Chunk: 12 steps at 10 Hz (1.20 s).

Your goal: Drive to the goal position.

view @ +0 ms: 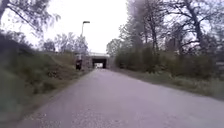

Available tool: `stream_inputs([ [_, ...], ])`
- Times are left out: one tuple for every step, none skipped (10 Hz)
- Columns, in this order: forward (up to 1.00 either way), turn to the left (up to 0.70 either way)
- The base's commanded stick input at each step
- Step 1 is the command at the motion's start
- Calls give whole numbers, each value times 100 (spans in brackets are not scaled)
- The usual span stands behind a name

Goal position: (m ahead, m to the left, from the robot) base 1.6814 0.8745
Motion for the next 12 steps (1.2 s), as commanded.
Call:
stream_inputs([
  [100,8],
  [100,19],
  [100,33],
  [100,40],
  [100,40],
  [100,40],
  [100,20],
  [100,0],
  [100,0],
  [100,0],
  [100,0],
  [100,0],
])
